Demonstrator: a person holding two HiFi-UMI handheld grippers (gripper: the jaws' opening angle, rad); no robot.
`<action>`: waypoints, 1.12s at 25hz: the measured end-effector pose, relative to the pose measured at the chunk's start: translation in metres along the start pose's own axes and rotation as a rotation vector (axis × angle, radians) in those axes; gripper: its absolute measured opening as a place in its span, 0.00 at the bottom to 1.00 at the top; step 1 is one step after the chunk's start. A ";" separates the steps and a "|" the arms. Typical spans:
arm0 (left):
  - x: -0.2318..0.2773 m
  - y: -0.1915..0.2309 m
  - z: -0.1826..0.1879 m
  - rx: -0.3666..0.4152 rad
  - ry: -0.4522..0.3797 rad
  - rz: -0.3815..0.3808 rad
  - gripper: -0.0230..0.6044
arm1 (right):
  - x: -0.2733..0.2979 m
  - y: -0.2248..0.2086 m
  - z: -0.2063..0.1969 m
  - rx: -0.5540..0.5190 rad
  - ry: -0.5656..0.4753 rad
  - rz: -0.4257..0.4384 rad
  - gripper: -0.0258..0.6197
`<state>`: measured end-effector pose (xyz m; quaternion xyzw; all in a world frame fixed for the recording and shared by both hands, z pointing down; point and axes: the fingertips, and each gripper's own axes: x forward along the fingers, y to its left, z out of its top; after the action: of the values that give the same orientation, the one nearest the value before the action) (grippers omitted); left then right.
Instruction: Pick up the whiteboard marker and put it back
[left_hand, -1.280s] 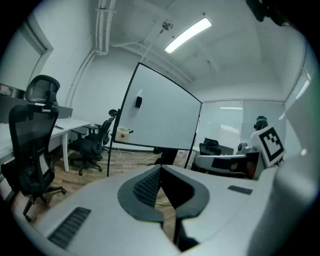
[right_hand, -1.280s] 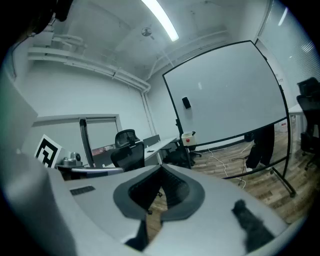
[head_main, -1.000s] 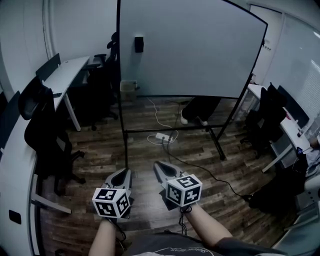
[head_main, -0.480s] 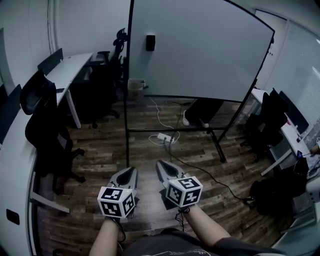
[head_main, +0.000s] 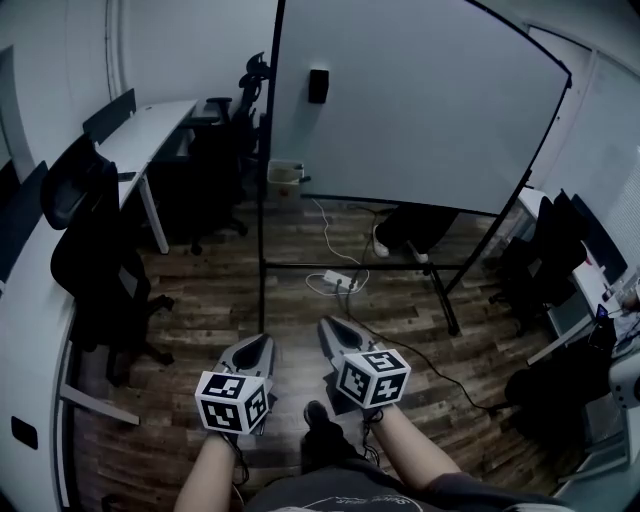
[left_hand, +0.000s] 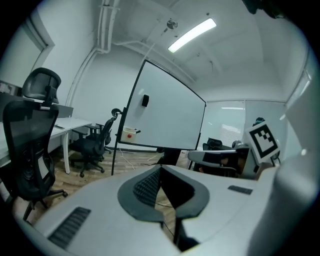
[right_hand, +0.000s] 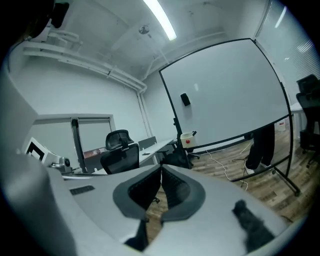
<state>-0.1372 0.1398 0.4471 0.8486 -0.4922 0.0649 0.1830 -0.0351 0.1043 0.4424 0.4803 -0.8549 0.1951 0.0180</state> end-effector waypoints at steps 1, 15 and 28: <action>0.007 0.004 0.004 0.000 -0.003 0.008 0.06 | 0.007 -0.004 0.003 0.000 0.001 0.009 0.08; 0.124 0.021 0.053 -0.011 0.010 0.034 0.06 | 0.084 -0.087 0.060 0.024 0.006 0.067 0.08; 0.211 0.054 0.091 -0.025 -0.005 0.114 0.06 | 0.154 -0.156 0.087 0.035 0.034 0.118 0.08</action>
<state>-0.0831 -0.0894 0.4377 0.8169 -0.5411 0.0670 0.1882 0.0246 -0.1240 0.4451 0.4258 -0.8778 0.2192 0.0126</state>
